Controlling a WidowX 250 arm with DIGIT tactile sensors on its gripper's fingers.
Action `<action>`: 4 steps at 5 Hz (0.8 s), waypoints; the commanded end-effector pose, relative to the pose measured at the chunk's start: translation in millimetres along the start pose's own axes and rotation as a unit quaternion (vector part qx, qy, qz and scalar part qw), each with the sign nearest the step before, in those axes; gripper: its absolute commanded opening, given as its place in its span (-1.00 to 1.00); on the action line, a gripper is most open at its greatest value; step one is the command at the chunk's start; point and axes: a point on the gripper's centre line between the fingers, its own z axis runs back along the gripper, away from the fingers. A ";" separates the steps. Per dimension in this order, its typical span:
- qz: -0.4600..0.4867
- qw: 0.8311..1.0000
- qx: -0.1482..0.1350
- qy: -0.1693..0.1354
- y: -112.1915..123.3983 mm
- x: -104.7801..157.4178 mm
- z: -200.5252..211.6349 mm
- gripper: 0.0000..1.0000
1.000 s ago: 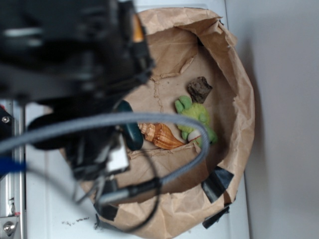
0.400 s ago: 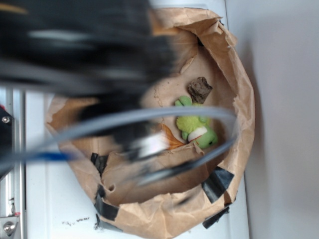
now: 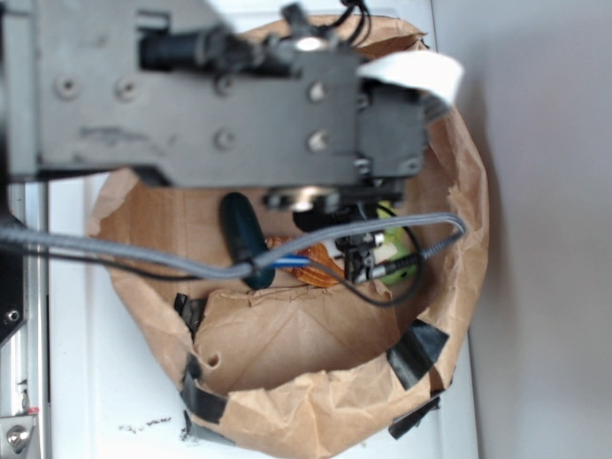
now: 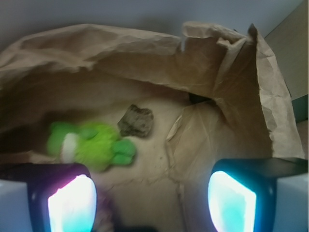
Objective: Grab the rock.
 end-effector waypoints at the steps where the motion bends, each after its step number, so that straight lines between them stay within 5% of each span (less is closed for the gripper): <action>1: 0.014 1.000 -0.002 -0.016 7.9 9.3 6.6 1.00; 2: 0.014 1.000 -0.002 -0.016 7.9 9.3 6.6 1.00; 4: 0.083 0.993 -0.001 -0.085 -2.5 -9.9 -28.8 1.00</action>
